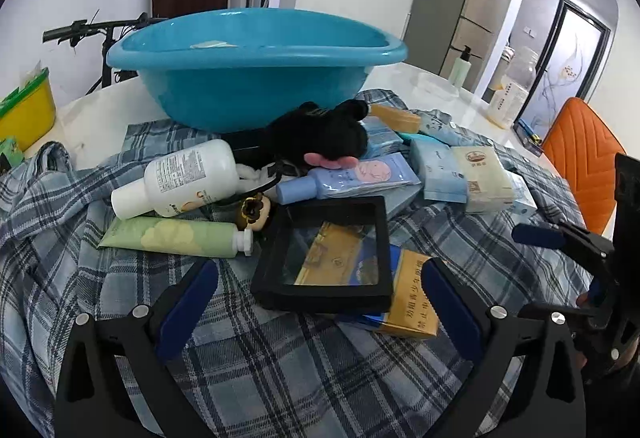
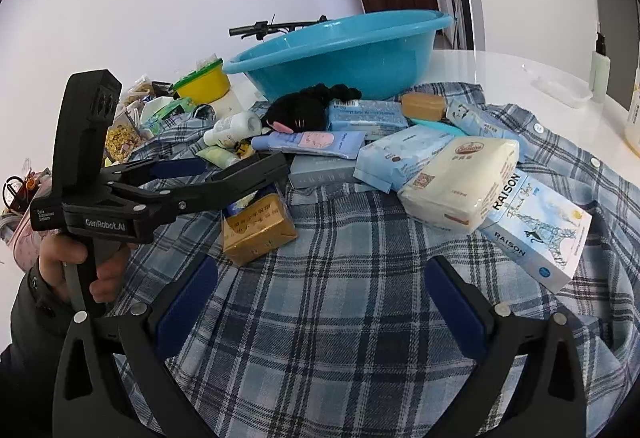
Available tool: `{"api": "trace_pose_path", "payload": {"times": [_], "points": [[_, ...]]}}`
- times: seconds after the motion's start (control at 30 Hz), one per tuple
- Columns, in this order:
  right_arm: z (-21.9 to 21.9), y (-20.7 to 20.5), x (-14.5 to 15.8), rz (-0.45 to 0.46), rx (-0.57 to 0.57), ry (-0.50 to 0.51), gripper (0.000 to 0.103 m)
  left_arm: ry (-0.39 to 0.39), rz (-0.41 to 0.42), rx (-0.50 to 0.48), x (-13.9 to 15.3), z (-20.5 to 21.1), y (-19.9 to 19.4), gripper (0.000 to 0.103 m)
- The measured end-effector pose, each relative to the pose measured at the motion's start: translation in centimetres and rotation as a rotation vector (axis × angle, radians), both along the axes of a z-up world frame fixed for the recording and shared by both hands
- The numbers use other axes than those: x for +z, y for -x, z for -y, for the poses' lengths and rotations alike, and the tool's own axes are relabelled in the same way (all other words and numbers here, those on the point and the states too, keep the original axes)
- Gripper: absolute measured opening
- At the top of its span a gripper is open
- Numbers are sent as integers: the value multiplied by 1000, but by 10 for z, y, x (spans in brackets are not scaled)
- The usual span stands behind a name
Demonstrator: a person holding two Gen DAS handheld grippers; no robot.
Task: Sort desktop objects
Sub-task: 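Grasp the black tray with the left gripper and lift it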
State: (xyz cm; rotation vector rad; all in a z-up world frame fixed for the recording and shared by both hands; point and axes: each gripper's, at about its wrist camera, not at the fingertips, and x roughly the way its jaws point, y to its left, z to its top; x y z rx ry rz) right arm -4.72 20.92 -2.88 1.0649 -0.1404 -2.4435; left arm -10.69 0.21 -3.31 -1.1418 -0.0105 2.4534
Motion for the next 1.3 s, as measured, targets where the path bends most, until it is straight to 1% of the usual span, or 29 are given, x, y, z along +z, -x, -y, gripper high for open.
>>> {"api": "trace_pose_path", "payload": {"times": [0.2,0.23,0.27,0.3,0.4,0.47,0.53,0.7,0.77,0.87,1.03,1.17,1.23,1.3], "points": [[2,1,-1,4,1,-11,103,-20,54,15,-13,3,9,103],[2,1,-1,3,0,-12,103,-27,62,16,-15,3,10,101],[2,1,-1,3,0,-11,103,-44,75,16,-16,4,11,93],[3,1,-1,4,-1,-12,103,-54,83,18,-18,5,13,90],[2,1,-1,7,-5,-16,103,-56,83,22,-19,5,14,87],[2,1,-1,6,-7,-17,103,-59,80,21,-19,5,14,80],[2,1,-1,5,-9,-21,103,-67,74,21,-18,5,13,74],[2,0,-1,-1,-13,-25,103,-87,66,26,-15,8,11,74],[0,-3,1,-18,-17,-20,103,-78,52,25,-13,8,9,74],[-6,-7,6,-47,-18,-40,103,-91,33,17,-8,9,4,73],[-39,-7,18,-77,-63,-63,103,-124,-17,17,5,14,-7,73],[-62,4,29,-84,-103,-98,103,-158,-47,30,15,23,-11,73],[-66,13,31,-76,-122,-114,103,-173,-64,41,19,27,-13,73],[-65,21,31,-74,-115,-136,103,-196,-77,45,22,32,-15,73]]}}
